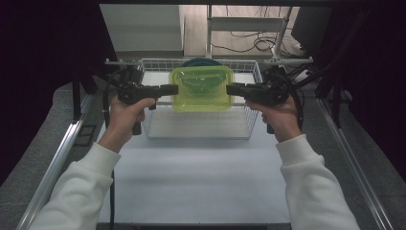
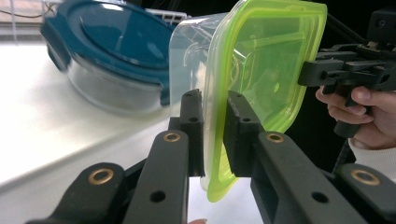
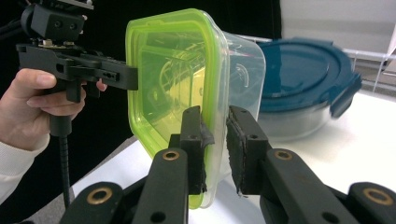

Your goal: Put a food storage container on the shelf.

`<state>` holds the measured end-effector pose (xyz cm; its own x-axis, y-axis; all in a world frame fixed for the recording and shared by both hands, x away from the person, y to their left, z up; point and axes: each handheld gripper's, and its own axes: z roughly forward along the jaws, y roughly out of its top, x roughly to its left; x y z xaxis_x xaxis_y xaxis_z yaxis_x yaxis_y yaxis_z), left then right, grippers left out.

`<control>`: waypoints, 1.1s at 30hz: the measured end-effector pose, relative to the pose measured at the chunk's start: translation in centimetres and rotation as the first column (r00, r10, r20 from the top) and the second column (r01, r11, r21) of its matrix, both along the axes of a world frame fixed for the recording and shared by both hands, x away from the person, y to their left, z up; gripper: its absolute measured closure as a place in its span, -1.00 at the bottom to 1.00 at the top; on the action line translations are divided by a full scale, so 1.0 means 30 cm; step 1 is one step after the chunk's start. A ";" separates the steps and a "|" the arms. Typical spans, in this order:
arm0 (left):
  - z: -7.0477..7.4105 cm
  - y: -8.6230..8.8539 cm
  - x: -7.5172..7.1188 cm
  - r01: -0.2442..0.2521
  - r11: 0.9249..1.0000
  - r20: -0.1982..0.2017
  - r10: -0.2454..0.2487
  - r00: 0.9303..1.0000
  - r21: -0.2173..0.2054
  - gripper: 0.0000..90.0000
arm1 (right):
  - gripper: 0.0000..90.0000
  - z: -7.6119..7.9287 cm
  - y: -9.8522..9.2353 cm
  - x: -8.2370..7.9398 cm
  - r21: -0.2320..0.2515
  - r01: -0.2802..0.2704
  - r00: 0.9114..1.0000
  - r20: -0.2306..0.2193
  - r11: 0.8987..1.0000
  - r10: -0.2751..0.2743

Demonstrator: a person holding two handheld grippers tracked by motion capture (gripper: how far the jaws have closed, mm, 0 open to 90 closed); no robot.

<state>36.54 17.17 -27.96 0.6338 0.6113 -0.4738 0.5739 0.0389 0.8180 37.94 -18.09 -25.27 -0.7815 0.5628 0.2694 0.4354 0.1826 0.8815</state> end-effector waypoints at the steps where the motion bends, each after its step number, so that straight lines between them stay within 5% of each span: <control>1: 0.006 0.003 0.009 -0.001 1.000 0.001 0.001 1.000 -0.001 0.76 | 0.69 0.012 0.005 0.019 -0.001 0.001 1.000 0.000 1.000 -0.001; 7: 0.044 0.007 0.082 -0.013 1.000 -0.007 0.013 1.000 0.007 0.76 | 0.70 0.048 0.025 0.086 -0.024 0.027 1.000 -0.006 0.999 -0.027; 20: 0.104 0.016 0.244 -0.004 1.000 -0.081 0.006 0.997 0.020 0.76 | 0.71 0.080 0.030 0.246 0.027 0.052 0.996 -0.079 0.998 -0.050; 27: 0.078 0.009 0.294 -0.022 0.999 -0.146 0.027 0.989 0.041 0.76 | 0.72 0.037 0.036 0.303 0.020 0.082 0.983 -0.167 0.996 -0.077; 33: 0.067 0.017 0.329 -0.027 1.000 -0.187 0.025 0.982 -0.007 0.74 | 0.71 0.022 0.036 0.349 0.039 0.103 0.967 -0.237 0.994 -0.091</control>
<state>46.43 17.69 -25.93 0.5179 0.6215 -0.5879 0.7150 0.0628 0.6963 48.42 -17.00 -24.60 -0.6355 0.6135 0.4689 0.6445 0.0871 0.7596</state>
